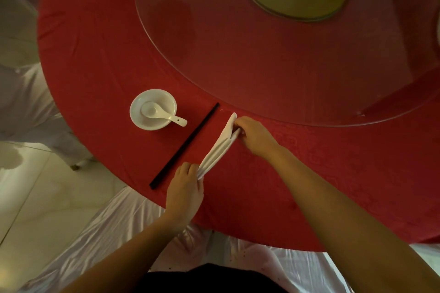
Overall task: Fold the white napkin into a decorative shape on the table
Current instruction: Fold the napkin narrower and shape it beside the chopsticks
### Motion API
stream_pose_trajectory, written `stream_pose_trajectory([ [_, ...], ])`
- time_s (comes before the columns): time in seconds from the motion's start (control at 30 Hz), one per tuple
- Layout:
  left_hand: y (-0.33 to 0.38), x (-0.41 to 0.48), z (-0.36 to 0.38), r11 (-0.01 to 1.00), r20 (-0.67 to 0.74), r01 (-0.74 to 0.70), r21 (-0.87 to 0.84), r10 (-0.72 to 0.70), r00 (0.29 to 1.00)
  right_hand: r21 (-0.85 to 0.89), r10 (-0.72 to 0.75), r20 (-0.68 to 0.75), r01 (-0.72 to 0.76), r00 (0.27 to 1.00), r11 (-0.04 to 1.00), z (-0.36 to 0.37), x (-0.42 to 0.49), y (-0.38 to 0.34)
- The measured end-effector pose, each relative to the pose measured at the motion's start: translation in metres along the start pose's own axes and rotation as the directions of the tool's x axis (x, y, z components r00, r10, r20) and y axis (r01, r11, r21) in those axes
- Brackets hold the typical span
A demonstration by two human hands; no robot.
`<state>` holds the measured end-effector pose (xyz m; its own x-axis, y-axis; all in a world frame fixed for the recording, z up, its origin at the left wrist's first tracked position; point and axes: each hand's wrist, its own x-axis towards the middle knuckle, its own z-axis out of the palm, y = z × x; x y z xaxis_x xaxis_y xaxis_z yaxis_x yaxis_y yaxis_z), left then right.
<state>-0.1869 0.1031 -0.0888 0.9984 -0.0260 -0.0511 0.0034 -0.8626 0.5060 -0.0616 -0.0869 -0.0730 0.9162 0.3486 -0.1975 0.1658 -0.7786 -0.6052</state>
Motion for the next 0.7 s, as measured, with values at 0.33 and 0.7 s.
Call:
stream_pose_trajectory([
  [0.33,-0.033,0.004,-0.013,0.995,-0.03,0.03,-0.094,-0.033,0.999,-0.029,-0.07,0.077,0.073,0.995,0.997,0.008,0.022,-0.014],
  [0.7,-0.033,0.008,-0.015,0.978,-0.032,0.091,-0.188,-0.099,0.995,-0.075,-0.064,0.097,0.071,0.993,0.995,0.006,0.025,-0.011],
])
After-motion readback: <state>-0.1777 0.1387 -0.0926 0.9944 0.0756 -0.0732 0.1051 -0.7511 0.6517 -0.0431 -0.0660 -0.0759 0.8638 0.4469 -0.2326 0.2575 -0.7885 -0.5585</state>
